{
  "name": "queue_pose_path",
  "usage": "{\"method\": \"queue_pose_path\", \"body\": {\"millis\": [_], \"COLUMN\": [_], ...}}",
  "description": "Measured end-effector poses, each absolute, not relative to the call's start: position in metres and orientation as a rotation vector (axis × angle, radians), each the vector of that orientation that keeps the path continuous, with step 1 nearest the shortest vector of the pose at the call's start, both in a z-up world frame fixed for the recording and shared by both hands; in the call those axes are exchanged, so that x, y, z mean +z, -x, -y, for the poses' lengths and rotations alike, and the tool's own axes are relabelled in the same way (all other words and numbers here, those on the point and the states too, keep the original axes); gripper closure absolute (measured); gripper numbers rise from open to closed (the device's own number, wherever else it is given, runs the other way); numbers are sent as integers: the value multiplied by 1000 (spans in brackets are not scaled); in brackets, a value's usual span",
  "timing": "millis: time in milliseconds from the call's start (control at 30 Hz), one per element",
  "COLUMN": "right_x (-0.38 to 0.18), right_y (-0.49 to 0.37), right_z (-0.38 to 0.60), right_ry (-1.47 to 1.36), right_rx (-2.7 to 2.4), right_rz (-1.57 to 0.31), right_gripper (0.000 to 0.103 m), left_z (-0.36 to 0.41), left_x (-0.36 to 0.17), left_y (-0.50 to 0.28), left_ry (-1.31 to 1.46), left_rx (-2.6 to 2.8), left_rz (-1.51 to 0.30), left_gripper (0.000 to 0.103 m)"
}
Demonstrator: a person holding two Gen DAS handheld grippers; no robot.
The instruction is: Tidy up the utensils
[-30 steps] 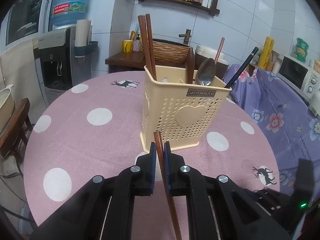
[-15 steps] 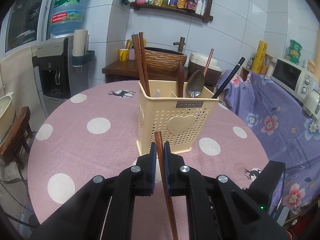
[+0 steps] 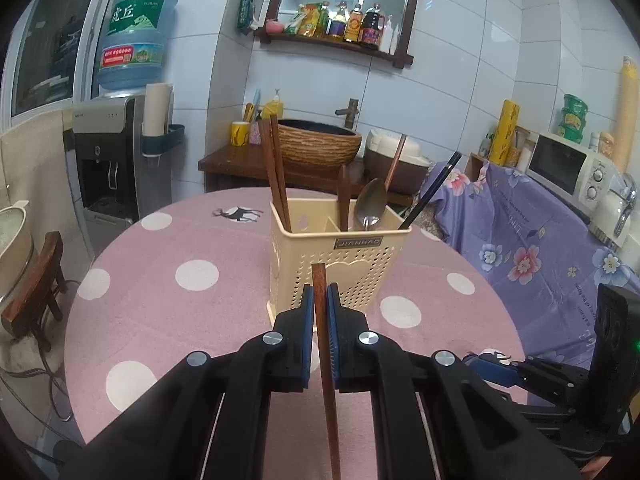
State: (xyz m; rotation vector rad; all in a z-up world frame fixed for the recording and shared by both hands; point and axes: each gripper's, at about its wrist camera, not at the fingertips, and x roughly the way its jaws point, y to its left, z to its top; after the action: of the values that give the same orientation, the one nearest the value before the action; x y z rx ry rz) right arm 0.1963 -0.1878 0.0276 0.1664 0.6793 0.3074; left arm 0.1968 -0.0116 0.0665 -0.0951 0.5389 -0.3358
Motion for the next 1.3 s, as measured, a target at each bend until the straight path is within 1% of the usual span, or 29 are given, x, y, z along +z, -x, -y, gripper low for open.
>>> {"method": "queue_pose_path", "body": {"millis": [300, 533, 867, 900, 933, 1067, 1300], "right_x": [39, 37, 49, 50, 51, 56, 50], "right_y": [-188, -188, -190, -191, -193, -197, -201], "right_z": [185, 183, 183, 183, 182, 182, 187], "right_ry": [-159, -161, -167, -168, -168, -165, -172], "right_rx": [322, 321, 343, 345, 348, 350, 326], "right_rz": [-642, -639, -609, -608, -606, -594, -610], "right_gripper": [67, 67, 67, 67, 67, 67, 67], "left_z": [8, 4, -2, -2, -1, 2, 0], "left_x": [85, 87, 95, 97, 98, 103, 86], "left_y": [-180, -176, -176, -176, -177, -178, -192], "left_ry": [96, 115, 130, 128, 125, 108, 96], "left_rx": [-370, -391, -408, -408, -410, -415, -382], "left_rz": [-490, -483, -459, -454, -451, -437, -484], "left_gripper": [96, 96, 96, 97, 102, 102, 102]}}
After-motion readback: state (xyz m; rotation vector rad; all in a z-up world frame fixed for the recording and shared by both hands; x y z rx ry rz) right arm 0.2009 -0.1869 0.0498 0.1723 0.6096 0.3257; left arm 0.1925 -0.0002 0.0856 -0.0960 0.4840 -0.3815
